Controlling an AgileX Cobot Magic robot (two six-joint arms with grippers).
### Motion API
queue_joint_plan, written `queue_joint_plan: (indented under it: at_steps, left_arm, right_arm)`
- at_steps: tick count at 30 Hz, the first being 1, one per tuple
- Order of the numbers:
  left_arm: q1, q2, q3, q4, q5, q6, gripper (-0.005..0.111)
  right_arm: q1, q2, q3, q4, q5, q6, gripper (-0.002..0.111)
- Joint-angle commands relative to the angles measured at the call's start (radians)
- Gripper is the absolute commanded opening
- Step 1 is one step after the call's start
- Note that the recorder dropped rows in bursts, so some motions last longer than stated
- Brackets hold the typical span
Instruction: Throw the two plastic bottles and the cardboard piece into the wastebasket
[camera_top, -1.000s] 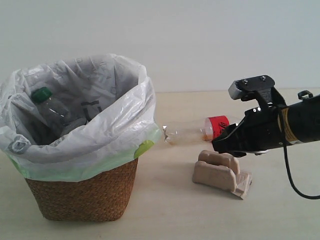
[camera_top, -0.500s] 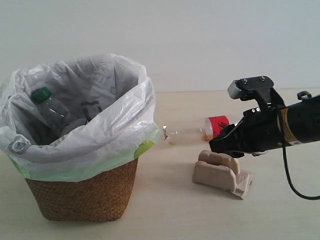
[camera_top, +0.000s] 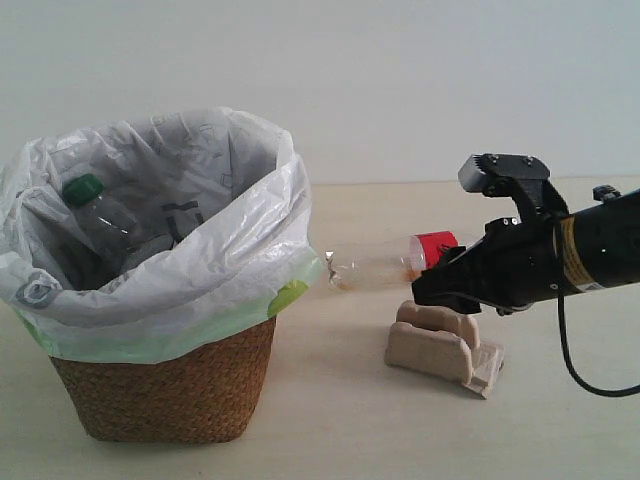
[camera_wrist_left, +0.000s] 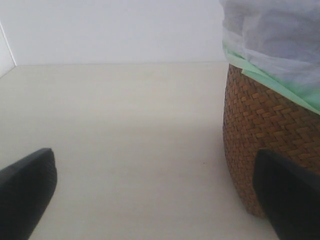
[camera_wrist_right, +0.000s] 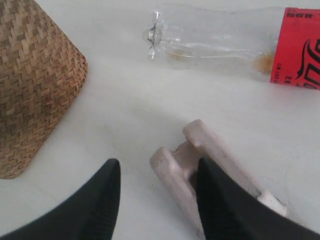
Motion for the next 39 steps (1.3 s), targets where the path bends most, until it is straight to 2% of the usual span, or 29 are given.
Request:
queue_joint_plan:
  at_steps: [1, 6, 13, 20, 24, 25, 27, 29, 30, 32, 35, 37, 39]
  left_arm:
    - [-0.006, -0.003, -0.004, -0.002, -0.008, -0.009, 0.108]
    - [-0.006, -0.003, -0.004, -0.002, -0.008, -0.009, 0.108]
    - [-0.006, -0.003, -0.004, -0.002, -0.008, -0.009, 0.108]
    - [-0.006, -0.003, -0.004, -0.002, -0.008, -0.009, 0.108]
    - [-0.006, -0.003, -0.004, -0.002, -0.008, -0.009, 0.108]
    - [-0.006, -0.003, -0.004, -0.002, -0.008, -0.009, 0.108]
    - [-0.006, -0.003, -0.004, -0.002, -0.008, -0.009, 0.108]
    - [-0.006, -0.003, -0.004, -0.002, -0.008, -0.009, 0.108]
    - [-0.006, -0.003, -0.004, -0.002, -0.008, -0.009, 0.108]
    - [-0.006, -0.003, -0.004, -0.002, -0.008, -0.009, 0.108]
    - [-0.006, -0.003, -0.004, -0.002, -0.008, -0.009, 0.108]
    - [-0.006, -0.003, -0.004, -0.002, -0.008, -0.009, 0.108]
    - [-0.006, -0.003, -0.004, -0.002, -0.008, -0.009, 0.108]
  right_arm:
    - [0.001, -0.005, 0.004, 0.105, -0.039, -0.086, 0.042]
    - [0.011, -0.005, 0.026, 0.364, -0.064, -0.377, 0.042]
    - [0.011, -0.005, 0.026, 0.582, -0.018, -0.674, 0.042]
    - [0.002, -0.009, 0.022, 0.629, -0.033, -0.691, 0.042]
    - [0.039, -0.047, 0.034, 0.803, 0.027, -0.889, 0.047]
    - [0.067, -0.070, 0.034, 0.930, 0.081, -1.030, 0.054]
    - [0.123, -0.115, 0.034, 1.137, 0.195, -1.288, 0.060]
    - [0.156, -0.146, 0.033, 1.321, 0.304, -1.500, 0.061]
    - [0.162, -0.148, 0.026, 1.356, 0.347, -1.532, 0.061]
    - [0.177, -0.148, -0.042, 1.398, 0.593, -1.558, 0.061]
    - [0.179, -0.148, -0.132, 1.424, 0.798, -1.577, 0.061]
    - [0.179, -0.143, -0.177, 1.489, 0.855, -1.618, 0.061]
    - [0.179, -0.128, -0.207, 1.560, 0.909, -1.771, 0.061]
